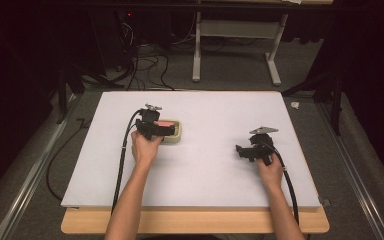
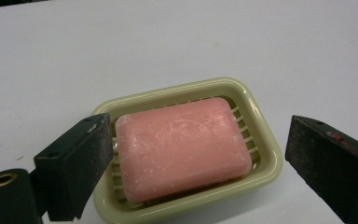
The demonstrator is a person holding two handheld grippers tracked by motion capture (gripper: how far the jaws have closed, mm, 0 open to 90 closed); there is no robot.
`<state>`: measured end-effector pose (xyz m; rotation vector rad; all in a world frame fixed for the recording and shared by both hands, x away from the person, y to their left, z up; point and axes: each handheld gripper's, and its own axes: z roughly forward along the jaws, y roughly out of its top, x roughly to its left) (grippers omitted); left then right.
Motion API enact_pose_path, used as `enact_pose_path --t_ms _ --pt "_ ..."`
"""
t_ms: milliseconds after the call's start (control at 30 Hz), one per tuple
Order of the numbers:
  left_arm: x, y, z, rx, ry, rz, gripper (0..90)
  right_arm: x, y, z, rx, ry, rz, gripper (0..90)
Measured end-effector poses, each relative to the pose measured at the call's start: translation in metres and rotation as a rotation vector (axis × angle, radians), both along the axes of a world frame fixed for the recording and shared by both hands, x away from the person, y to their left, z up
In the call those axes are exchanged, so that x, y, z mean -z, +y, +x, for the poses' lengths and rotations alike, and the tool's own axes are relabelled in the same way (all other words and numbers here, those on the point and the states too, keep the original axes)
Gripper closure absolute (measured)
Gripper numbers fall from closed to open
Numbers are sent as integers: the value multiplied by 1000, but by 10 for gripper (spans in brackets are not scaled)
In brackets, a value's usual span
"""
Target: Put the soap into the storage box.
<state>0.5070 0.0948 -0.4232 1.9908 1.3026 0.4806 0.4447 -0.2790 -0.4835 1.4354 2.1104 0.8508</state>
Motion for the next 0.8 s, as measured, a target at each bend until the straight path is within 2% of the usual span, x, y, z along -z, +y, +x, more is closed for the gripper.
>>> enact_pose_path --t_ms 300,800 --pt "-9 0 -10 28 -26 1 93 0 0 0 0 0 0 148" --pt "-21 8 -28 28 -69 -15 118 0 0 0 -1 -3 -1 148"
